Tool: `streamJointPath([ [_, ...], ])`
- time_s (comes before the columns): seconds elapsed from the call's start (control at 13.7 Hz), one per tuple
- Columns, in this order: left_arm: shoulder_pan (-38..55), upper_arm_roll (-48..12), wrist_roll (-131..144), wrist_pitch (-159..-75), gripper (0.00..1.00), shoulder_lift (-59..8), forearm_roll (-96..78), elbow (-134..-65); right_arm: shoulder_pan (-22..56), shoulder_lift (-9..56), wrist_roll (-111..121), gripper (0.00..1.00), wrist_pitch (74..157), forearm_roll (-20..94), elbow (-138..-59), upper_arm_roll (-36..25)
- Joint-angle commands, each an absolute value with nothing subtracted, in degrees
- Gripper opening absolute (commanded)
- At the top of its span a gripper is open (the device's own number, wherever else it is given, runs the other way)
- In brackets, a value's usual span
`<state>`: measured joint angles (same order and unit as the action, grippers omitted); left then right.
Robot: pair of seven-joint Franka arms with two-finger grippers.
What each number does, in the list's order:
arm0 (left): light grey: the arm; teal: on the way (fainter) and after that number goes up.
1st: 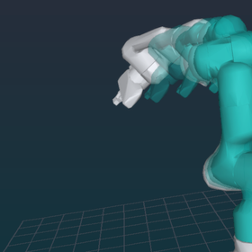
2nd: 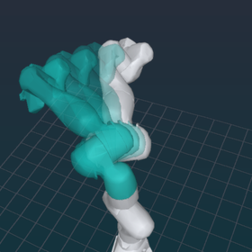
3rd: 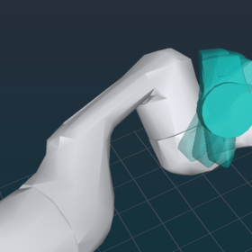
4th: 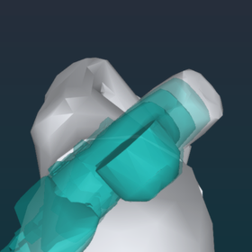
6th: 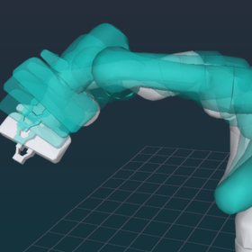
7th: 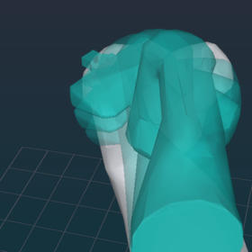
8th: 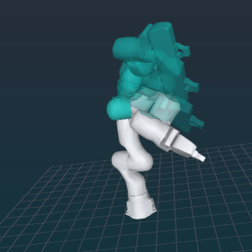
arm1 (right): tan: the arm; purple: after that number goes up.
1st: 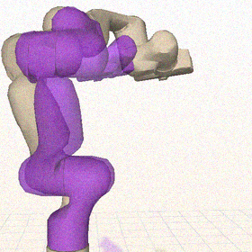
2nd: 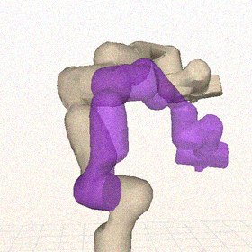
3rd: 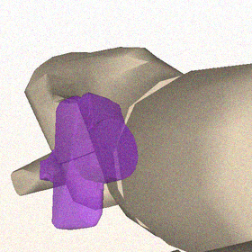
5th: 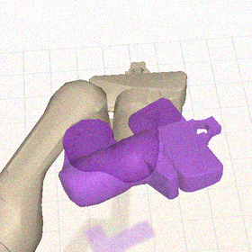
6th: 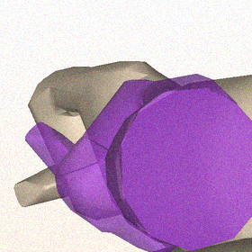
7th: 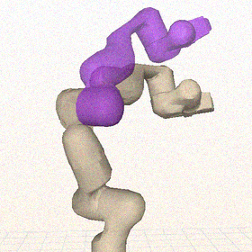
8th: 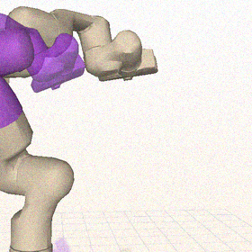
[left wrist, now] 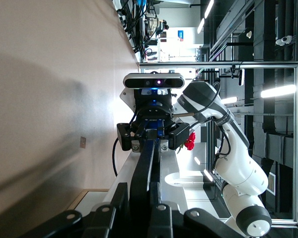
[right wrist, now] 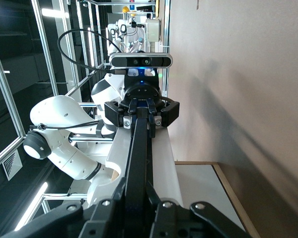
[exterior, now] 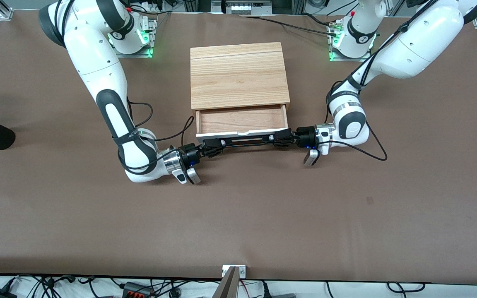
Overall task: Pull top drawer with both arms simultaneously
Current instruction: 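Pull the handle outward with both grippers to slide the drawer open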
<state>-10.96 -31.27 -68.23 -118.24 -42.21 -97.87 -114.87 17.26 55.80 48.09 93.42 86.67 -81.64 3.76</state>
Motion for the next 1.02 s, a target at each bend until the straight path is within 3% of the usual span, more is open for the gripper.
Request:
streamJointPath([
  [0.0,-10.4,-31.4,-67.0,-118.9,0.23,-42.8,-96.5,-114.3,16.1,58.8,47.5,0.03,97.9,88.7,-77.3,3.6],
  [0.15,-10.2,-31.3,-66.3,-119.1,0.25,-43.1,-96.5,-113.5,16.1,58.8,47.5,0.04,97.9,88.6,-77.3,3.6],
  [0.22,-10.3,-31.3,-65.1,-119.1,0.33,-42.9,-96.5,-113.5,16.1,58.8,47.4,0.49,97.9,88.7,-77.3,3.6],
  [0.29,-10.4,-31.3,-64.2,-119.1,0.47,-42.6,-96.4,-113.5,16.1,58.8,46.8,0.99,98.0,88.6,-77.3,3.6],
  [0.44,-10.4,-31.3,-63.2,-119.1,0.59,-42.7,-96.4,-113.4,16.1,58.6,46.1,1.0,98.0,88.6,-77.3,3.6],
  [0.73,-11.3,-30.8,-55.9,-119.2,0.59,-42.4,-89.7,-109.3,16.1,57.9,45.5,1.0,99.2,88.4,-76.6,3.4],
  [0.95,-13.4,-29.8,-42.8,-119.0,0.61,-40.3,-73.5,-104.2,16.3,57.7,41.2,1.0,98.5,87.4,-71.7,-1.5],
])
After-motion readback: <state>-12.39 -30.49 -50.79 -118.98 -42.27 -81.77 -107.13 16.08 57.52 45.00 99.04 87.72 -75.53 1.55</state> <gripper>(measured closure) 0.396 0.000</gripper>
